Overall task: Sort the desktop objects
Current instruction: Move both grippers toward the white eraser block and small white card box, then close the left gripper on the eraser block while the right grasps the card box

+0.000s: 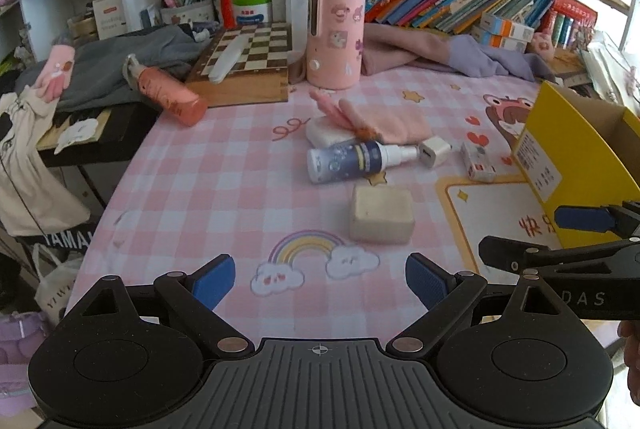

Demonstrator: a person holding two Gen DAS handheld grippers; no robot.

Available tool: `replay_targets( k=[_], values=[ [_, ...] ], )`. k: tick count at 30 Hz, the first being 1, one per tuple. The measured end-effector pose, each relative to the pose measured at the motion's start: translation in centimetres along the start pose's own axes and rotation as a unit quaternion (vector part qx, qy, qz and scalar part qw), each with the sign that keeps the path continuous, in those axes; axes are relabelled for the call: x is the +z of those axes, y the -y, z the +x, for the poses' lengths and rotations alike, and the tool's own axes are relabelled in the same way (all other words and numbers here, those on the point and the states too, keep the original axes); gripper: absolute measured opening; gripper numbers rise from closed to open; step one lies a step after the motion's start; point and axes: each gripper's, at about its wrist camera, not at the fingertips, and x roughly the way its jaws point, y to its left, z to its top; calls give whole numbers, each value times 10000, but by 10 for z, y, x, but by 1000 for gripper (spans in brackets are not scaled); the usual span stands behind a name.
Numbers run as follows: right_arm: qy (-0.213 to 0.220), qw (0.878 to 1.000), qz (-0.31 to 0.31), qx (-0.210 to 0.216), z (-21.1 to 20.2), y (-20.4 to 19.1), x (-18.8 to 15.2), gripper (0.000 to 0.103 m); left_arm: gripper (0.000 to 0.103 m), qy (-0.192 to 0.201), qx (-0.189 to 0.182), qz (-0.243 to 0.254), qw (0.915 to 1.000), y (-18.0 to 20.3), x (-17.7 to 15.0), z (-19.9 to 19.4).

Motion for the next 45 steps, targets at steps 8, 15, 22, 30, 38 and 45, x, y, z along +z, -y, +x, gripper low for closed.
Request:
replay_targets(
  k=[8, 15, 22, 30, 38, 45],
  values=[
    [114, 9999, 0, -40, 22, 11, 24, 92, 94, -69, 104, -4, 9999, 2, 18, 19],
    [125, 9994, 249, -198, 44, 25, 42, 84, 94, -117, -133, 365, 9992, 19, 27, 39],
    [-27, 9979, 482, -433, 72, 31, 55, 63, 93, -257, -417, 717, 9962, 39, 29, 67],
    [-170, 9933, 478, -1037, 103, 40, 63, 54, 73, -317, -409, 707, 9962, 42, 31, 90],
    [-425, 9902, 651, -1159, 125, 52, 62, 44, 59, -387, -457, 780, 9951, 46, 29, 100],
    [-360, 9920, 639, -1027, 124, 56, 61, 30, 49, -434, -497, 816, 9945, 48, 27, 103]
  ],
)
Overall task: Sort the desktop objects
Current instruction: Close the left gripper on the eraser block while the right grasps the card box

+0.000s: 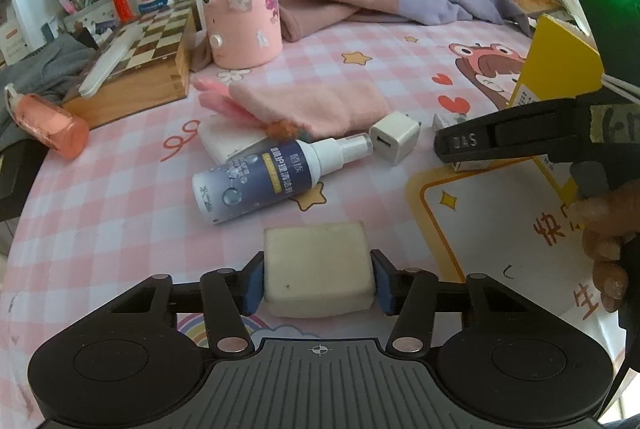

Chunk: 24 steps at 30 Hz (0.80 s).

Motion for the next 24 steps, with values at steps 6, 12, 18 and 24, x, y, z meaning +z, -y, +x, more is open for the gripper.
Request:
replay_targets(
  k=[6, 12, 18, 24],
  values=[
    [12, 9999, 44, 134, -2, 4, 0, 28, 44, 129, 2, -141, 9998, -4, 1, -10],
    [123, 9993, -16, 355, -16, 1, -2, 28, 44, 288, 39, -305, 9991, -10, 4, -27],
    [328, 9979, -196, 529, -42, -3, -4, 28, 44, 400, -44, -394, 9984, -11, 0, -44],
    [537, 9956, -367, 671, -72, -3, -8, 28, 44, 620, -135, -375, 9973, -7, -5, -67]
  ],
)
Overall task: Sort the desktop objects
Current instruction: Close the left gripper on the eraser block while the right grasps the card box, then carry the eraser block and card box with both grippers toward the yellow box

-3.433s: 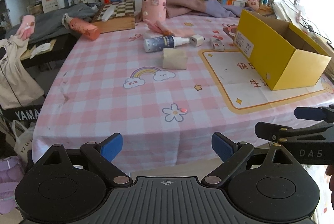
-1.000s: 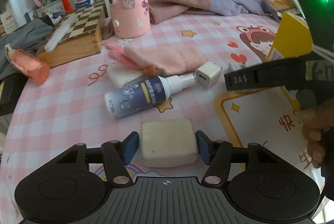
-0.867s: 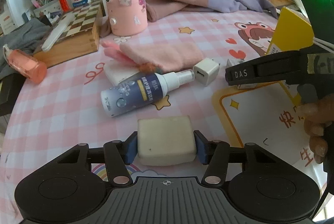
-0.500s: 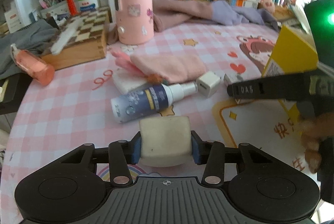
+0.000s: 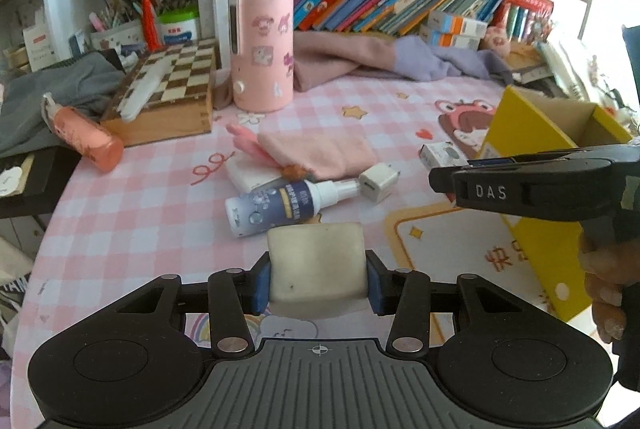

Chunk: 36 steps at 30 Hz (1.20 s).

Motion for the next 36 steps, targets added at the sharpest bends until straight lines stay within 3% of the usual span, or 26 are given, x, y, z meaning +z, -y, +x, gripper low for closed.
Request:
replay_targets(
  k=[12, 36],
  values=[
    [164, 9984, -418, 351, -56, -12, -18, 28, 44, 448, 81, -46, 9990, -4, -7, -46],
    [102, 9979, -463, 446, -119, -56, -83, 28, 43, 346, -143, 77, 9993, 1, -82, -118]
  ],
)
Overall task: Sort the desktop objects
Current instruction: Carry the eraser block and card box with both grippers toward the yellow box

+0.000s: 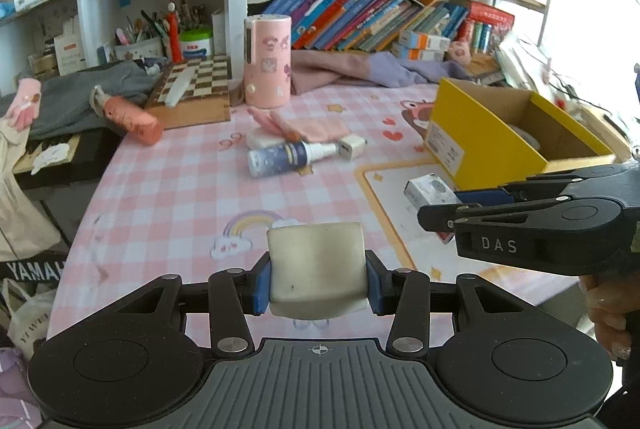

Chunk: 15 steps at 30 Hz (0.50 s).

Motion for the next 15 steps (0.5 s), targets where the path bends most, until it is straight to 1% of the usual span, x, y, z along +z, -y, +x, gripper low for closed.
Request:
replay_targets(
  k=[6, 9, 15],
  values=[
    [-7, 9999, 126, -50, -21, -13, -21, 28, 43, -26, -119, 140, 9998, 5, -18, -20],
    [-44, 9997, 241, -77, -30, -16, -33, 28, 43, -108, -196, 256, 9994, 9, -27, -26],
    [-136, 9984, 519, -196, -49, -20, -60, 28, 43, -280, -470, 526, 9971, 20, -47, -33]
  ],
)
